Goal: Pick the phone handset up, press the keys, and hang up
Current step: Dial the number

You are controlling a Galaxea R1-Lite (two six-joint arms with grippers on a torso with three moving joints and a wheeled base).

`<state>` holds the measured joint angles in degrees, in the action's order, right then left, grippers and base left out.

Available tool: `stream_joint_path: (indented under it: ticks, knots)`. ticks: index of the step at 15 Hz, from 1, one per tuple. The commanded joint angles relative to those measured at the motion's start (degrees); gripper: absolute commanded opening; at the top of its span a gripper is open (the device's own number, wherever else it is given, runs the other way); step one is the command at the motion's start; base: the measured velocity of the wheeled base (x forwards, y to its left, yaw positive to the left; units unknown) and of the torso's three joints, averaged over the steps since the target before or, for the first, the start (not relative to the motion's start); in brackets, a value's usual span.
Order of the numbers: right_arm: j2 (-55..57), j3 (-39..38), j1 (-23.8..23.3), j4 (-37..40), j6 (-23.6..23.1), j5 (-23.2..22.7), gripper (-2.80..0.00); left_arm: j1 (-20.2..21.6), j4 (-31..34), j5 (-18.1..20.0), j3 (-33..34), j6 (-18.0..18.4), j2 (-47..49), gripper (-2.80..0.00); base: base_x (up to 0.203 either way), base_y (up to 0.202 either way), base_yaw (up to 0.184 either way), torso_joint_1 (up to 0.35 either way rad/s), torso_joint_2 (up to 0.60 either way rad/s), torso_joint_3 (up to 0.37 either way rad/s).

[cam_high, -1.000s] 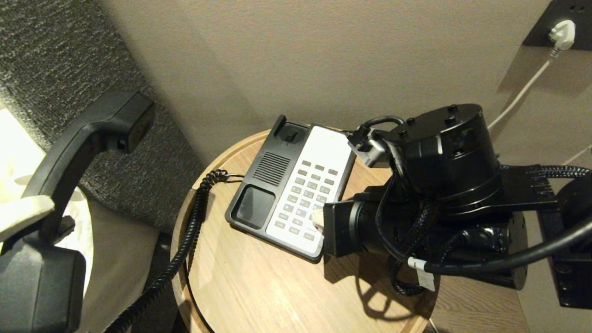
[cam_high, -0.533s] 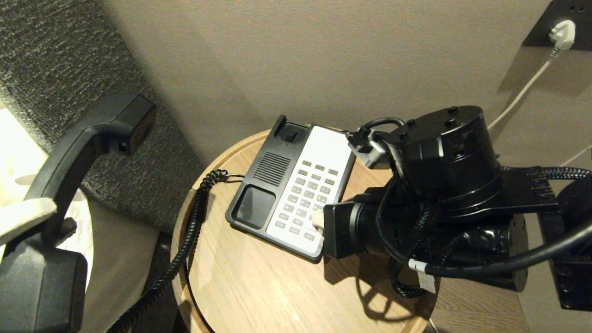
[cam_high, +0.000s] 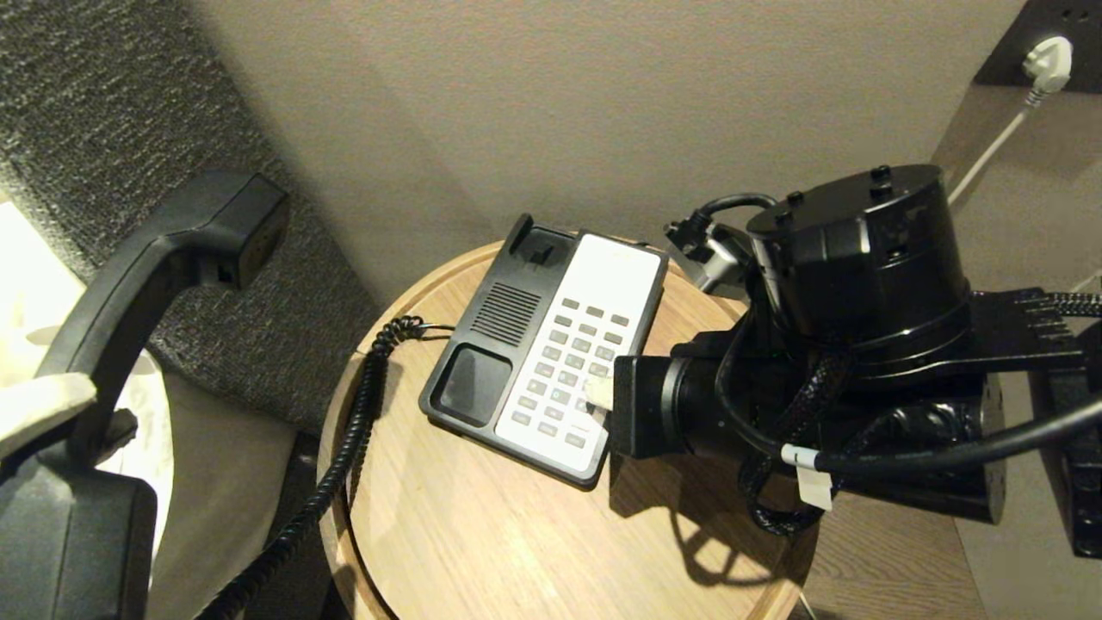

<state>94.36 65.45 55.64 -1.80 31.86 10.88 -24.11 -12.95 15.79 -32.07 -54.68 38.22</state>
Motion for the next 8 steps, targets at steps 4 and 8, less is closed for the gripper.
stream_joint_path:
  ticks: [4, 8]
  knots:
    - [-0.41, -0.32, 1.05, 0.63, 0.83, -2.06, -2.80, 0.00, -0.06, 0.11, 0.26, -0.34, -0.08, -2.80, 0.000, 0.000, 0.000, 0.000, 0.00, 0.000]
    - [-0.58, -0.50, 1.40, 2.89, 2.28, -3.58, -2.80, -0.05, -0.06, 0.20, 0.60, -0.34, -0.14, -2.80, 0.000, 0.000, 0.000, 0.000, 0.00, 0.000]
